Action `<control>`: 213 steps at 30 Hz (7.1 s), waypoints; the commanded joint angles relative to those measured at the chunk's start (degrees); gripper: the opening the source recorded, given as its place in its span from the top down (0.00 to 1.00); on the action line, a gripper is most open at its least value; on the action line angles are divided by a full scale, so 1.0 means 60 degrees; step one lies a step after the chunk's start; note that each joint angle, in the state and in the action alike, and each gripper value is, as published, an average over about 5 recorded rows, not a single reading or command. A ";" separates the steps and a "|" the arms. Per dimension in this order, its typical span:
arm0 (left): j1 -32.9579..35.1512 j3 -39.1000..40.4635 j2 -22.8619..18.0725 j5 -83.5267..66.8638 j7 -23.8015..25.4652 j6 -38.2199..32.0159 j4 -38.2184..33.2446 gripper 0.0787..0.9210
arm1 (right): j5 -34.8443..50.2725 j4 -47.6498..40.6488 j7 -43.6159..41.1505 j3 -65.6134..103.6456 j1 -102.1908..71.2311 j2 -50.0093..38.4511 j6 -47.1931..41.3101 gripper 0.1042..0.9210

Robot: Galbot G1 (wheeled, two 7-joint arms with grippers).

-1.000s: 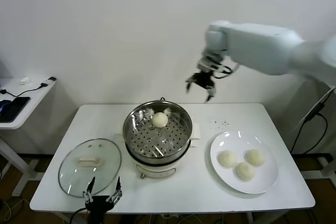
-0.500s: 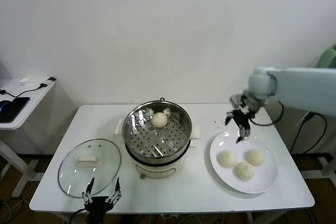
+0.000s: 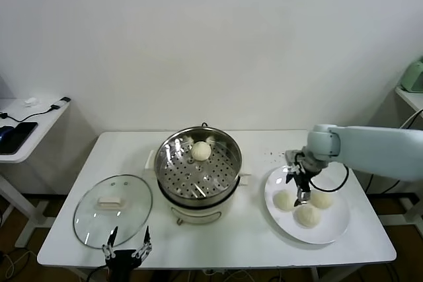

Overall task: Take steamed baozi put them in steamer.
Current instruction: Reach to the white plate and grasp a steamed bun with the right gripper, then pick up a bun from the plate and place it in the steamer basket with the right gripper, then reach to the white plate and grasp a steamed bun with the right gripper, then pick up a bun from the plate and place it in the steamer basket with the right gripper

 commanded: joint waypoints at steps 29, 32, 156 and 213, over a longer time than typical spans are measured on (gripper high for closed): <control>0.0164 0.0131 0.0016 0.0112 -0.0077 -0.0017 -0.0306 0.12 | 0.0626 0.1165 -0.0976 -0.0620 0.3184 -0.0650 0.0207 0.37; 0.0200 0.0129 0.0040 0.0115 -0.0079 -0.0017 -0.0386 0.12 | 0.1474 0.1132 -0.1556 -0.1351 0.4827 -0.0206 0.0455 0.37; 0.0048 -0.0007 0.0002 0.0046 -0.0051 0.0045 -0.0242 0.12 | -0.1496 0.0870 -0.0248 0.1614 -0.1526 -0.2195 -0.0188 0.12; 0.0127 0.0154 0.0014 0.0098 -0.0158 0.0063 -0.0326 0.12 | -0.3512 0.1160 -0.2880 0.2068 0.2362 0.5203 0.7677 0.33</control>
